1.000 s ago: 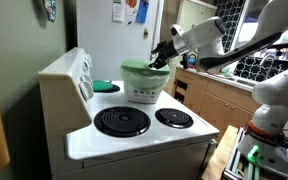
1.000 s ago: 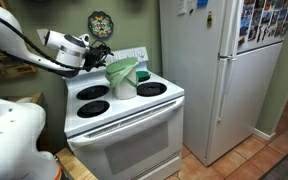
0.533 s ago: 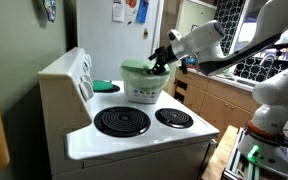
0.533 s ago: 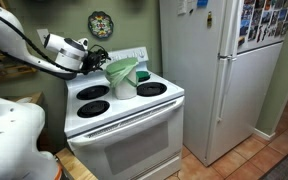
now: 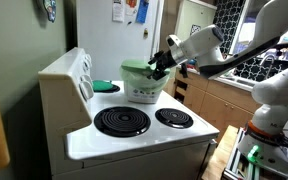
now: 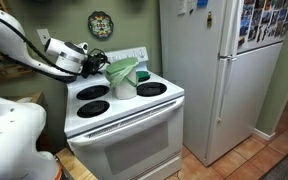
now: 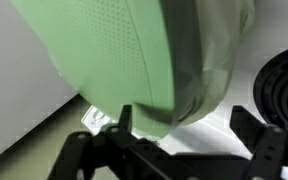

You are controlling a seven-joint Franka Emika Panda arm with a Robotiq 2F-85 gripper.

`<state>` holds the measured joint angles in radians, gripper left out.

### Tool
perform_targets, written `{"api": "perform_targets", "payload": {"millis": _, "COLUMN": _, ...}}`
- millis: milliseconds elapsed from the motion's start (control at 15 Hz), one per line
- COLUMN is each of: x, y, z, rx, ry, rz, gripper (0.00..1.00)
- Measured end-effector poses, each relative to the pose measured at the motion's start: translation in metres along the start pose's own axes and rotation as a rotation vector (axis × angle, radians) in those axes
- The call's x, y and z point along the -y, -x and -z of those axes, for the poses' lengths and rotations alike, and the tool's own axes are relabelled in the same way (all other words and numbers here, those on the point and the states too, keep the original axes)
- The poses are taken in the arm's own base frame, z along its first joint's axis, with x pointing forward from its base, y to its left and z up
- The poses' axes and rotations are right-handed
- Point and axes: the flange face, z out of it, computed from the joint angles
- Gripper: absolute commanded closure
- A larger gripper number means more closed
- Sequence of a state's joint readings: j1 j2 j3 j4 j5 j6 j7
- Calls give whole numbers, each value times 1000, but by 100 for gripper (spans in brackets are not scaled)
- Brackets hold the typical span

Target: Open the lid of the waste bin, take the paper towel out of it, then close the lid

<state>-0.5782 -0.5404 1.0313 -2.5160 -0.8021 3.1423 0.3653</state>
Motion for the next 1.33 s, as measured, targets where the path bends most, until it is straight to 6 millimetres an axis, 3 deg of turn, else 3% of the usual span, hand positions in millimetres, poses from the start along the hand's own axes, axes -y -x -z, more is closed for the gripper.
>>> {"api": "perform_targets", "payload": {"millis": 800, "x": -5, "y": 10, "z": -14, "rx": 22, "ry": 69, "rz": 41, "gripper": 0}}
{"api": "perform_targets", "payload": {"millis": 1333, "x": -13, "y": 6, "z": -13, "rx": 17, "ry": 101, "rz": 28, "gripper": 0}}
